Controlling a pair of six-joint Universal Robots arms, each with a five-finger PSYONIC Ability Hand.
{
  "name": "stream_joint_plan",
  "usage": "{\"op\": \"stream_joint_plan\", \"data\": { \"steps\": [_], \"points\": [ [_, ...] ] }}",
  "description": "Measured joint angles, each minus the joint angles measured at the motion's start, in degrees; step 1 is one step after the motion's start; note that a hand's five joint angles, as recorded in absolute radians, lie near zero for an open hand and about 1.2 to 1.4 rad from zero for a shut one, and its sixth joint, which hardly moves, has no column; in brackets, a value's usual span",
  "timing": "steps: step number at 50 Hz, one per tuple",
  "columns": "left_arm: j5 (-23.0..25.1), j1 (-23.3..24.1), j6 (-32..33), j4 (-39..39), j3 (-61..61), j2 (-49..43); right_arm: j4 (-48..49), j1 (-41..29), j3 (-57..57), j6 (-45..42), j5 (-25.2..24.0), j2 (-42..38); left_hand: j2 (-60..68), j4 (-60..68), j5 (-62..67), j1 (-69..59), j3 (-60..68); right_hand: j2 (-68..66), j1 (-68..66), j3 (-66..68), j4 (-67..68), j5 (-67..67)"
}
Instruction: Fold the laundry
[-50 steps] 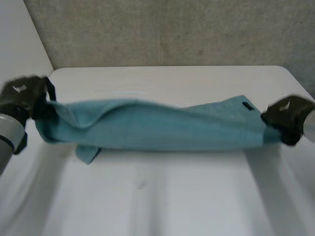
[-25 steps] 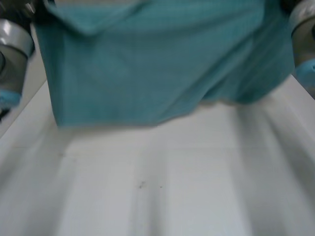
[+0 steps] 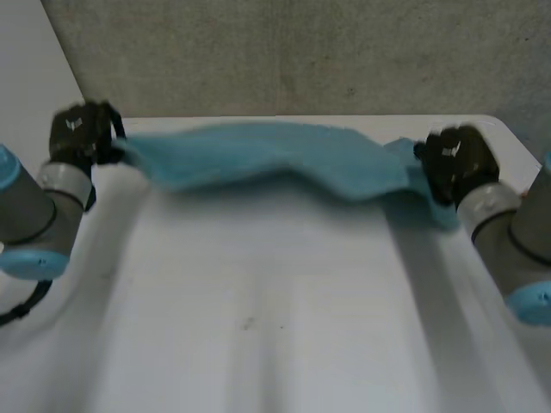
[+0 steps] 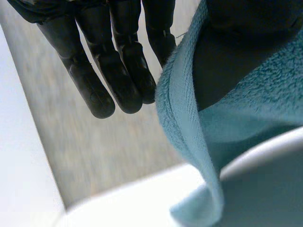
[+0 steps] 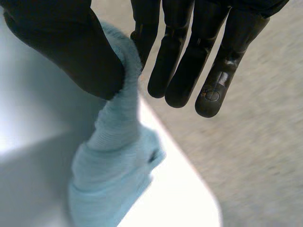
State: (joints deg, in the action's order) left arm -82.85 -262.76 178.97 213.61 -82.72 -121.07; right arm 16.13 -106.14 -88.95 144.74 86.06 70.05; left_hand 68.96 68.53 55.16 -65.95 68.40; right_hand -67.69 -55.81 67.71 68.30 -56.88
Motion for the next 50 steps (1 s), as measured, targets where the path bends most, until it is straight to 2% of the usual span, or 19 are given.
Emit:
{"op": "stream_joint_plan", "data": {
  "steps": [7, 8, 13, 15, 18, 25, 37, 45, 50],
  "points": [
    [0.27, -3.47, 2.14, -6.85, -6.15, -1.13, 0.01, 0.35, -8.42, -0.13, -2.02, -1.48, -5.91, -5.67, -3.14, 4.34, -5.53, 0.0, 0.0, 0.0, 0.0, 0.0],
    [0.29, -3.82, 2.68, -8.05, -6.78, -0.77, 0.02, 0.42, -8.97, -0.1, -2.2, -1.5, -14.44, -14.02, -10.72, 12.86, -13.79, 0.0, 0.0, 0.0, 0.0, 0.0],
    [0.32, -4.75, 6.56, -13.34, -10.11, 2.05, 0.0, 0.57, -10.29, 0.15, -2.62, -0.75, -32.87, -32.63, -29.39, 30.68, -32.05, 0.0, 0.0, 0.0, 0.0, 0.0],
    [0.37, -4.71, 9.62, -15.21, -12.25, 4.35, -0.02, 0.52, -10.67, 0.31, -2.62, 0.15, -46.43, -46.39, -43.15, 44.32, -45.55, 0.0, 0.0, 0.0, 0.0, 0.0],
    [0.43, -4.35, 13.33, -16.7, -14.88, 7.37, -0.05, 0.36, -11.15, 0.56, -2.55, 1.49, -55.22, -54.9, -51.34, 52.88, -54.52, 0.0, 0.0, 0.0, 0.0, 0.0],
    [1.07, -3.13, 19.12, -17.6, -20.75, 16.24, -0.17, -0.1, -11.74, 1.85, -2.24, 4.41, -56.98, -56.61, -52.3, 53.63, -55.74, 0.0, 0.0, 0.0, 0.0, 0.0],
    [4.12, -1.43, 21.16, -17.25, -31.53, 28.67, -0.49, 0.04, -11.85, 4.15, -2.51, 5.79, -56.87, -56.53, -52.29, 53.62, -55.74, 0.0, 0.0, 0.0, 0.0, 0.0],
    [4.21, 0.5, 28.38, -16.97, -35.14, 27.83, -0.53, 0.55, -11.84, 4.09, -2.65, 5.6, -52.53, -52.08, -48.51, 49.35, -52.15, 0.0, 0.0, 0.0, 0.0, 0.0],
    [3.9, 0.17, 35.81, -16.1, -34.89, 22.44, -0.61, 0.69, -11.81, 3.94, -2.39, 5.67, -51.12, -50.8, -47.37, 48.34, -50.7, 0.0, 0.0, 0.0, 0.0, 0.0]
  ]
}}
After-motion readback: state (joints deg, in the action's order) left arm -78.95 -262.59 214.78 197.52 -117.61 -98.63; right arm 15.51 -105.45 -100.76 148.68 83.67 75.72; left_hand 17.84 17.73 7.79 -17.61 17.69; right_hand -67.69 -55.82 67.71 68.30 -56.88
